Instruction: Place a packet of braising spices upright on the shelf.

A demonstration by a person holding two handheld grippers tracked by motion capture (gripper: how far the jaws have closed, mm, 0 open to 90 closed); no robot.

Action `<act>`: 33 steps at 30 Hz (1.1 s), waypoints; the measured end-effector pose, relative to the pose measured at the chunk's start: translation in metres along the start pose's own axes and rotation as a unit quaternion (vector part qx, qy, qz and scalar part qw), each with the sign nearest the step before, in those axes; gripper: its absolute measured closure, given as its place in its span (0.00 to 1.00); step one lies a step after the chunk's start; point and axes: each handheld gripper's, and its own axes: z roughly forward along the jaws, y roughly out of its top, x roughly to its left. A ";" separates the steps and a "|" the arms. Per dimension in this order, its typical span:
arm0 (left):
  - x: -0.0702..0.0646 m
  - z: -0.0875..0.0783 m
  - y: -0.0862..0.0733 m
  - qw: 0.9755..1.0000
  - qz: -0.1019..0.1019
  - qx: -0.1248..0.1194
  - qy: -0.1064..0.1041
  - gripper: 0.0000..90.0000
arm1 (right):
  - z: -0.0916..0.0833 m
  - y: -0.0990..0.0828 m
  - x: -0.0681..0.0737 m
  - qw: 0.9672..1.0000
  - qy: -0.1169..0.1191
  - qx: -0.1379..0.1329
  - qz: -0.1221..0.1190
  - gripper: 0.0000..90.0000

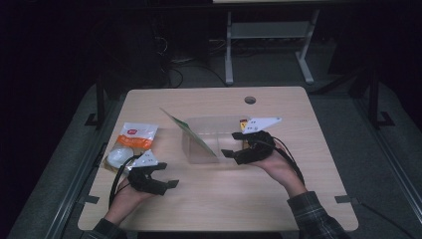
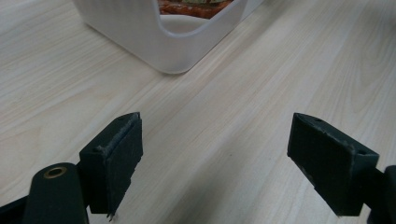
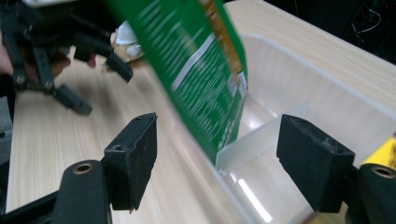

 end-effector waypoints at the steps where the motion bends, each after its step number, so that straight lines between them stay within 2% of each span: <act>1: 0.000 0.000 0.000 1.000 -0.001 0.001 0.001 0.20 | -0.002 -0.003 0.002 1.000 -0.002 -0.002 -0.001 0.32; 5: 0.002 -0.003 -0.001 1.000 -0.001 0.001 0.005 0.20 | -0.009 -0.016 0.008 1.000 0.002 -0.002 0.001 0.31; 11: 0.007 -0.007 -0.004 1.000 -0.004 0.013 0.009 0.19 | -0.014 -0.045 0.020 1.000 -0.003 0.025 -0.009 0.30; 18: 0.019 -0.020 -0.004 0.999 -0.007 0.024 0.037 0.19 | -0.017 -0.080 0.028 0.998 -0.006 0.055 0.004 0.28; 20: 0.025 -0.024 -0.005 0.998 -0.017 0.023 0.051 0.19 | -0.018 -0.088 0.029 0.998 0.000 0.058 0.012 0.27; 22: 0.033 -0.029 -0.005 0.997 -0.017 0.026 0.066 0.19 | -0.019 -0.095 0.031 0.998 0.004 0.063 0.020 0.26; 25: 0.045 -0.036 -0.007 0.995 -0.035 0.027 0.085 0.19 | -0.021 -0.102 0.034 0.997 0.007 0.069 0.021 0.25; 26: 0.051 -0.039 -0.007 0.995 -0.030 0.030 0.093 0.19 | -0.021 -0.103 0.034 0.997 0.007 0.068 0.021 0.25; 27: 0.056 -0.042 -0.007 0.994 -0.035 0.030 0.100 0.19 | -0.023 -0.104 0.034 0.997 0.009 0.068 0.025 0.25; 29: 0.066 -0.046 -0.009 0.991 -0.053 0.029 0.117 0.19 | -0.024 -0.105 0.033 0.998 0.010 0.064 0.025 0.25; 33: 0.087 -0.054 -0.011 0.986 -0.068 0.031 0.146 0.18 | -0.023 -0.104 0.032 0.998 0.009 0.059 0.027 0.24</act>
